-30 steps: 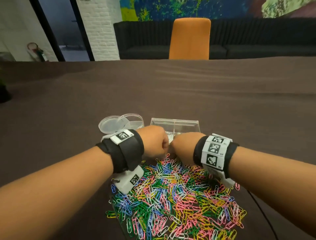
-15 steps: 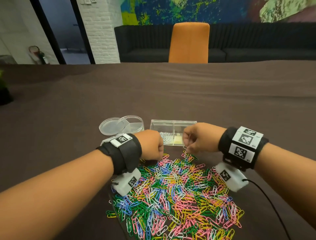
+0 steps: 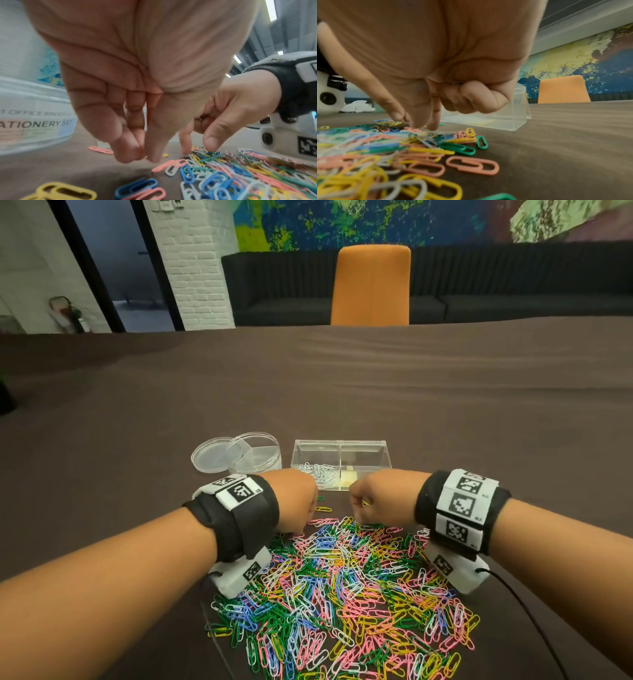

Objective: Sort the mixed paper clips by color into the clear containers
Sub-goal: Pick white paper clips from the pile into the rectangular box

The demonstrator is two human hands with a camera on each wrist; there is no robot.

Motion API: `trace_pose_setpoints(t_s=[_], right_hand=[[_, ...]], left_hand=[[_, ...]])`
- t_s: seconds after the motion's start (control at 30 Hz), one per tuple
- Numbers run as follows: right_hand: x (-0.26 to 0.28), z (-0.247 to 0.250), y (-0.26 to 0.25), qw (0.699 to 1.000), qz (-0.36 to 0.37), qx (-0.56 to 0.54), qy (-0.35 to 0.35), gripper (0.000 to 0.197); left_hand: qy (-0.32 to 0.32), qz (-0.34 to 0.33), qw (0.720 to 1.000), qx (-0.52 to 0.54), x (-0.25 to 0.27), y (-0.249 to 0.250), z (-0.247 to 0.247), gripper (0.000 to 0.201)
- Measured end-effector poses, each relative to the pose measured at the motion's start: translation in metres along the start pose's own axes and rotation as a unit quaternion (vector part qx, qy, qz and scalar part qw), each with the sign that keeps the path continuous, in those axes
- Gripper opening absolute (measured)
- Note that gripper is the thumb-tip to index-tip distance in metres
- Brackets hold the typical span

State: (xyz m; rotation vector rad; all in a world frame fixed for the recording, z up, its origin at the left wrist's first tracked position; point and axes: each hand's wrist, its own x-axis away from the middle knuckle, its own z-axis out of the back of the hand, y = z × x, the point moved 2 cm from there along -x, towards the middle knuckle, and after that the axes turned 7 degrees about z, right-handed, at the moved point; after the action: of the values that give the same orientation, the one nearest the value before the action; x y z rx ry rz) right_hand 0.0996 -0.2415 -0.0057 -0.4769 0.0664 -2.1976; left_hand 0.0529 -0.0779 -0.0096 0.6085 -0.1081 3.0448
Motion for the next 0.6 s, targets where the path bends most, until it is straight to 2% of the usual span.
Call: trace_pose_setpoints(t_s=[0.13,0.27,0.43,0.5,0.57,0.6], right_hand=[[-0.012,-0.008,-0.010,1.000,0.016,0.017,-0.011,0.025],[-0.023,-0.010,-0.015,1.000,0.014,0.023,-0.008,0.018],[-0.022,-0.007,-0.016,0.996,0.026,0.057,-0.062,0.021],[-0.019,-0.005,-0.010,0.999,0.028,0.016,-0.038,0.014],[-0.016,0.001,0.001,0.997,0.023,-0.075,0.008,0.003],[-0.012,0.005,0.007,0.991,0.013,-0.129,0.027,0.004]], left_hand=[[0.045,0.007,0.998,0.048,-0.004,0.002,0.003,0.011],[0.046,0.016,0.998,0.046,-0.006,0.010,-0.004,0.014],[0.046,0.023,0.998,0.044,-0.007,0.005,-0.003,0.015],[0.046,0.016,0.998,0.044,-0.007,0.005,-0.002,0.013],[0.047,0.014,0.998,0.034,-0.006,0.004,-0.001,0.010],[0.047,0.013,0.998,0.027,-0.005,0.004,-0.001,0.010]])
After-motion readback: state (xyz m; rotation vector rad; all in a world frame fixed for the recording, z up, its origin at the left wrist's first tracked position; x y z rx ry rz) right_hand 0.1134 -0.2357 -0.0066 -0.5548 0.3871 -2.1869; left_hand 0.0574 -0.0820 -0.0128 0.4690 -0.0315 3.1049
